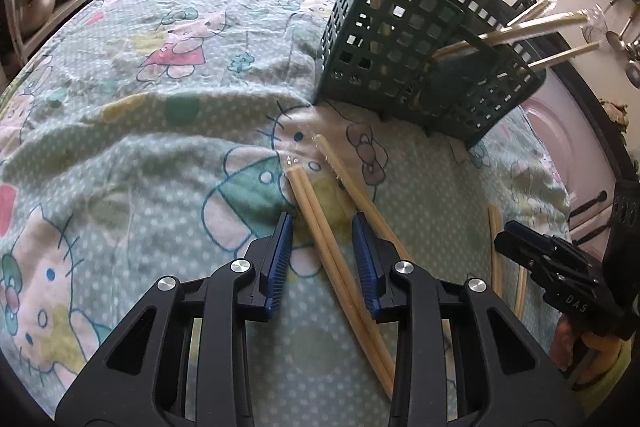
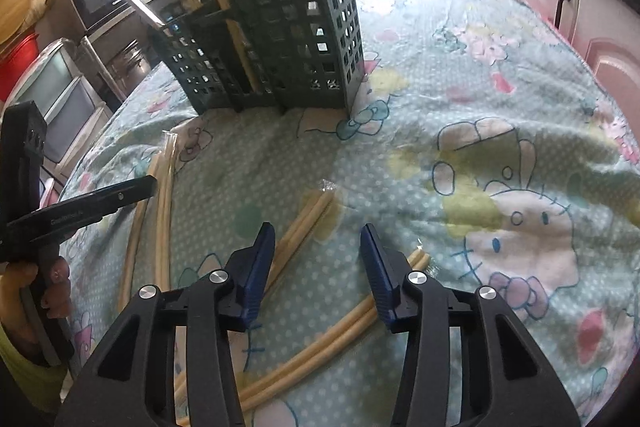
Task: Organize utensils
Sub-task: 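Lower the left gripper onto another wrapped chopstick pair and close it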
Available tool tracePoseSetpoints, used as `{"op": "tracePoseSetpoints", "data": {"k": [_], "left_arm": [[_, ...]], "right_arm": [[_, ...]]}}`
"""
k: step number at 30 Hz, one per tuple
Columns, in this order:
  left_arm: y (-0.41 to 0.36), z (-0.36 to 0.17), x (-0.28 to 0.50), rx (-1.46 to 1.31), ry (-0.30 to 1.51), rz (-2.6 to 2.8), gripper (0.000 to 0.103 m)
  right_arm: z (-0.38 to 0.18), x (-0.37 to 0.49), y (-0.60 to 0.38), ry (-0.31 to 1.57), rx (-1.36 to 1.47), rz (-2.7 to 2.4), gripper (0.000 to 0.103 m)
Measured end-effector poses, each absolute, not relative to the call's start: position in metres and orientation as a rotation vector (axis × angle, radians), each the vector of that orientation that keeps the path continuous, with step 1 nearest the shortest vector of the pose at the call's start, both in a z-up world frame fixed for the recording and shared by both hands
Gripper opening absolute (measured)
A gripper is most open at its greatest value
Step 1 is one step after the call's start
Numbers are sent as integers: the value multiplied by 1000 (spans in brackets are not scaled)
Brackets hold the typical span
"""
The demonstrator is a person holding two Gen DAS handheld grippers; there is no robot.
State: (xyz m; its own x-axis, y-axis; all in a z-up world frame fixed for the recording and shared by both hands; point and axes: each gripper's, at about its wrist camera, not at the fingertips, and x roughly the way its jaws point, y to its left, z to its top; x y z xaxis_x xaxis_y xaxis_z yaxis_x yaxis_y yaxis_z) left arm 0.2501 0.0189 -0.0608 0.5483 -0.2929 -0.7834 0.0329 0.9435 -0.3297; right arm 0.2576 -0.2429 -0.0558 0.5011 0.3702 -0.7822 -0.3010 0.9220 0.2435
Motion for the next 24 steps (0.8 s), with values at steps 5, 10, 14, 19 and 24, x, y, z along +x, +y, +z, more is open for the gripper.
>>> {"op": "tracePoseSetpoints", "data": {"k": [5,10,14,19,24], "left_arm": [[19,-60,258,-298,971,-189,24],[21,-60,265,-309,970,-182,24],[22,-60,269,-311,968,-179,24],[24,-60,274,-306,969,-174,22],[27,-61,277,-302,968,-156,12]], "right_arm": [[-57,266,-238,966,66,405,41],[-57,274,-229,956,23,389,32],[-57,280,-224,953,3,384,19],[-51,282,-218,944,15,403,12],[-37,277,-210,909,23,463,10]]}}
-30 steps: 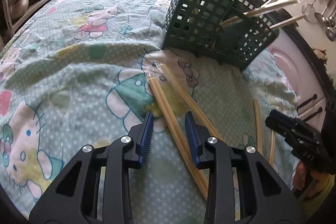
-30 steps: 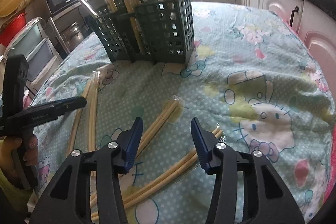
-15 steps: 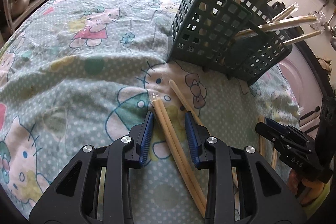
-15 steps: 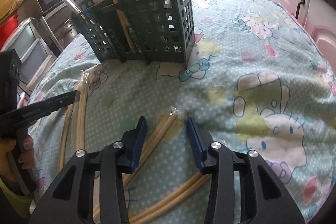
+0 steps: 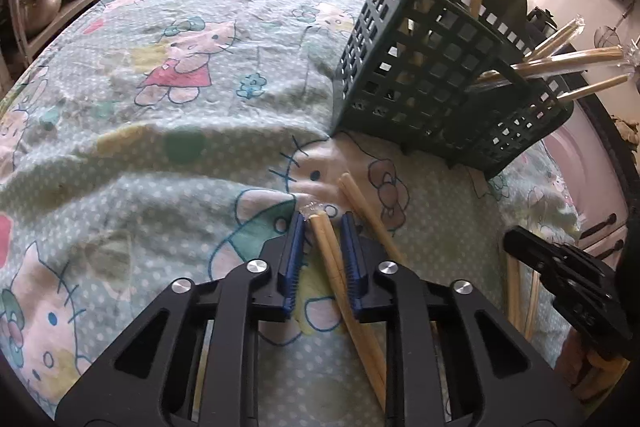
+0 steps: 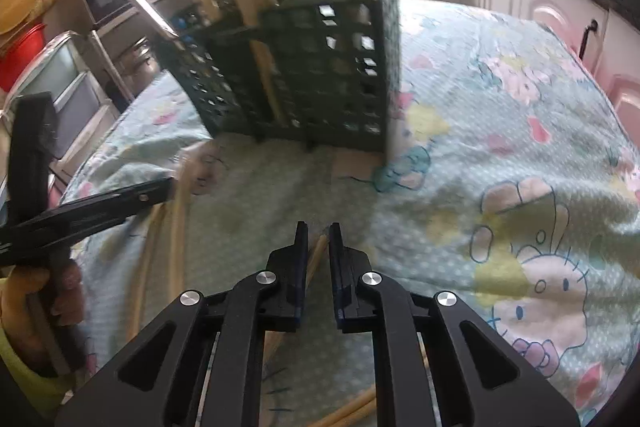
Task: Organize utensils
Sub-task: 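Lower the left gripper onto another wrapped chopstick pair and close it, then lift the chopsticks with the left gripper and carry them above the caddy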
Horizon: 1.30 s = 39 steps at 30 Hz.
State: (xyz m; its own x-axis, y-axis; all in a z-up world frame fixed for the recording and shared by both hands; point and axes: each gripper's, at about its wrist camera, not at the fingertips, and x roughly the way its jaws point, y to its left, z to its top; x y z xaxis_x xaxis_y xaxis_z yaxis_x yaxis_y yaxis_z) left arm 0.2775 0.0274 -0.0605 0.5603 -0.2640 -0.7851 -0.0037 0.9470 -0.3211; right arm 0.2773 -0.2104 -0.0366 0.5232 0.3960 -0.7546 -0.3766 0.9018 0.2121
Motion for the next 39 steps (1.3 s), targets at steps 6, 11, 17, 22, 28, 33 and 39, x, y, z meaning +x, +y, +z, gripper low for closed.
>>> {"op": "tracePoseSetpoints", "data": {"k": [6,11,17,22,28,33,39], "left_arm": [[30,-56,275,-311,959,-167,4],[34,-35,263,-342,904,-204,2],[42,11,247,-354,795,-245,2],[42,48,237,-339,710,-262,2],[36,83,227,-321,632,-282,2],[32,110,225,-311,577,-302,2],[27,133,228,-302,527,-324,2]], "right_arm": [[-12,265,-203,854,13,516,8],[12,253,-203,794,4,550,7],[42,239,-211,713,5,575,7],[61,232,-215,655,7,582,6],[88,224,-224,586,12,584,6],[109,220,-231,532,23,577,6],[133,221,-238,471,40,557,6]]}}
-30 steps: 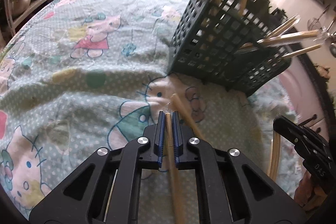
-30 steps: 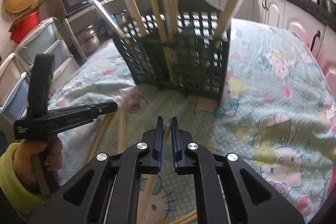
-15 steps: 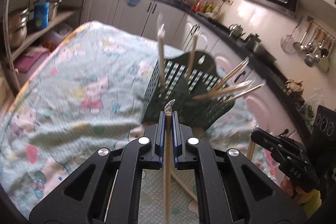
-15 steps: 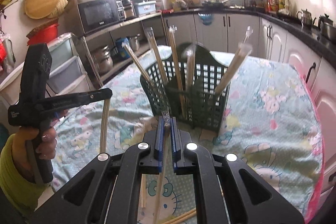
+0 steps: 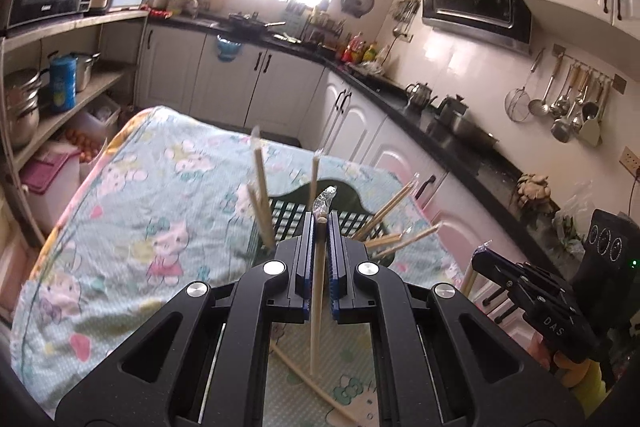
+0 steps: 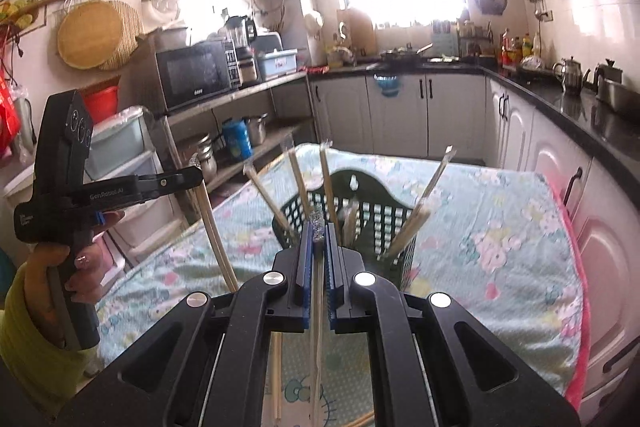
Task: Organize utensils
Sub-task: 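Lift the chopsticks with the left gripper and carry them above the caddy, then lower the held chopsticks into the green caddy with the left gripper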
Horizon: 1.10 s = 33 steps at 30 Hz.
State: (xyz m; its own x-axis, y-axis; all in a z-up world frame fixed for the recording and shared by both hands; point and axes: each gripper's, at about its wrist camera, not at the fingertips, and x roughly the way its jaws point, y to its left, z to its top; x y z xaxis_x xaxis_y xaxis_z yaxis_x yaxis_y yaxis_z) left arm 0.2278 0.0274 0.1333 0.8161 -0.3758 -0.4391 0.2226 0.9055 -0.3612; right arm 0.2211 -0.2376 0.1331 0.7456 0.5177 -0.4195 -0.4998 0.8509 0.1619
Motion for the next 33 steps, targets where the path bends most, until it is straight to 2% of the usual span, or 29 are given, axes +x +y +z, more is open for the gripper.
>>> {"op": "tracePoseSetpoints", "data": {"k": [23,33], "left_arm": [[-19,209,259,-204,299,-287,2],[-37,200,286,-180,240,-233,2]], "right_arm": [[201,261,-257,228,88,443,6],[218,290,-256,143,66,418,6]]}}
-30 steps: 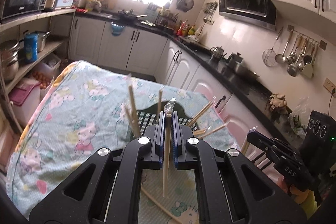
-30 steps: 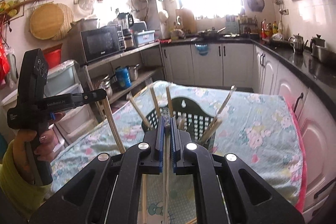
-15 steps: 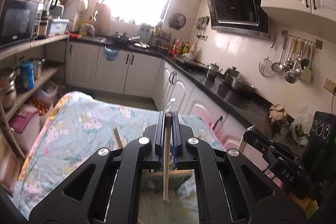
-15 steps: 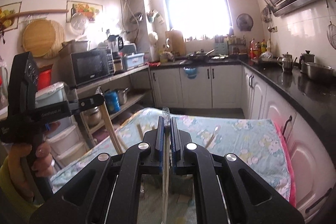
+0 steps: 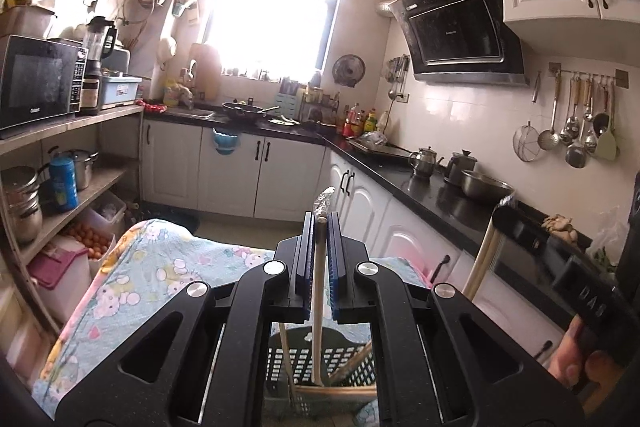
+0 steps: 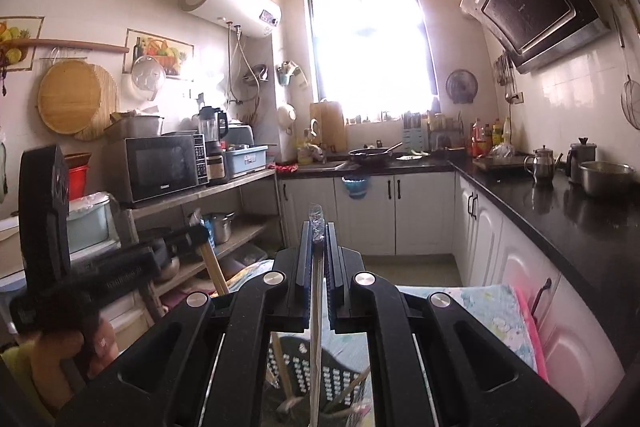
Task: Organize utensils
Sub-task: 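Lower the held chopsticks into the green caddy with the left gripper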
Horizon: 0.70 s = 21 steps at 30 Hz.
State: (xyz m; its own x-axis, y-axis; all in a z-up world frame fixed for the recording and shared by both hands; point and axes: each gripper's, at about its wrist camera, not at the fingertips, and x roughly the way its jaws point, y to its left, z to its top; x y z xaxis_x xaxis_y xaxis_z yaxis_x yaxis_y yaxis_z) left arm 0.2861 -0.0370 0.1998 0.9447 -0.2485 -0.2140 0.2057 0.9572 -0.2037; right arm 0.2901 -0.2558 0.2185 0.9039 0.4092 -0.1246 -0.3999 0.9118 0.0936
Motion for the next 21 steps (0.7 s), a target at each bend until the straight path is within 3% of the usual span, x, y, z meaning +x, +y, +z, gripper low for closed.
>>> {"op": "tracePoseSetpoints", "data": {"k": [21], "left_arm": [[-40,126,326,-209,294,-264,2]], "right_arm": [[147,356,-242,219,53,315,6]]}}
